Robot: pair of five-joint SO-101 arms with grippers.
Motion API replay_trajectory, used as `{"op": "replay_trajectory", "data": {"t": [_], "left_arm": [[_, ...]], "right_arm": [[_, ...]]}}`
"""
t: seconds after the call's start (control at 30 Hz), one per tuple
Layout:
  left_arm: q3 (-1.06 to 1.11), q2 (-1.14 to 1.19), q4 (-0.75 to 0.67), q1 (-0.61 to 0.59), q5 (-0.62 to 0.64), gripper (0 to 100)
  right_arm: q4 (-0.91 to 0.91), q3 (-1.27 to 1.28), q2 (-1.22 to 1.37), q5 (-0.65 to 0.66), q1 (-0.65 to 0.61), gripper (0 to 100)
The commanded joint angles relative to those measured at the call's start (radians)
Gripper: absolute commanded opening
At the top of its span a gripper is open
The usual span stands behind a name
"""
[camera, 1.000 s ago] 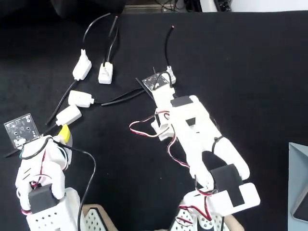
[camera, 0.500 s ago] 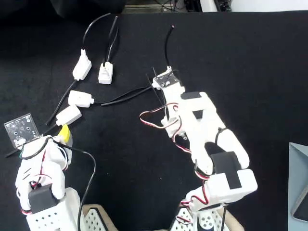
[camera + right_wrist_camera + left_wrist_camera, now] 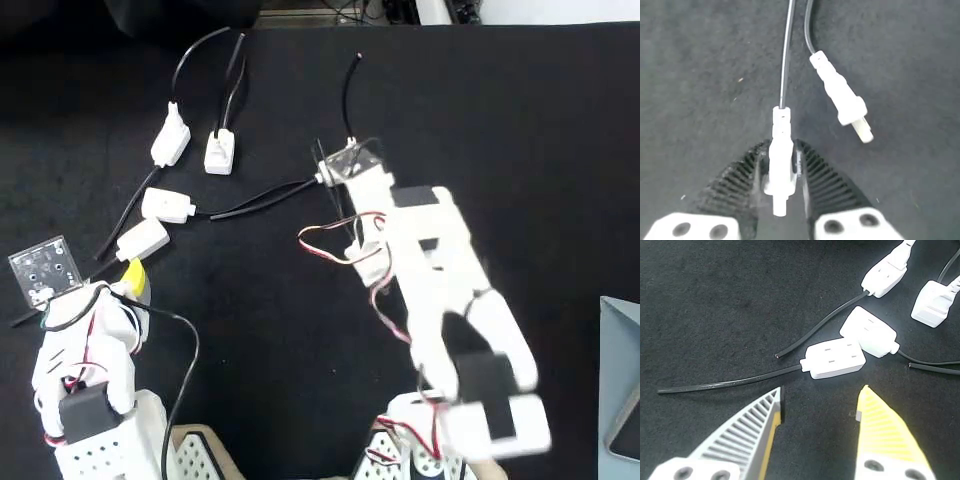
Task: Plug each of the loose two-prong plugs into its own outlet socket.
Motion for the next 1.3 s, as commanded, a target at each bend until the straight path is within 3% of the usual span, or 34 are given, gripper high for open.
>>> {"op": "replay_trajectory", "data": {"t": [0.0,0.2,0.33,0.43,0.73,0.9,1.27], "left_arm": [[-0.004,0.003,-0.020,0.005,0.002,25],[-0.074,0.014,-0.017,0.007,-0.092,25],[-0.150,0.034,0.028,0.008,-0.109,25],[-0.245,0.127,0.071,0.045,-0.195,25],[-0.565,0.635,0.114,0.065,-0.457,25],[-0.641,0.910,0.109,0.110,-0.594,34],[-0.957,1.387,0.097,0.159,-0.876,34]], "right_arm": [[0.080,-0.027,-0.266,-0.051,-0.011,1.1],[0.029,0.064,-0.472,-0.261,-0.086,1.1],[-0.137,0.217,-0.538,-0.374,-0.104,1.1],[-0.296,0.343,-0.570,-0.422,-0.083,1.1],[-0.508,0.518,-0.636,-0.466,-0.043,1.1],[-0.512,0.532,-0.647,-0.489,-0.046,1.1],[-0.514,0.555,-0.647,-0.488,-0.048,1.1]]}}
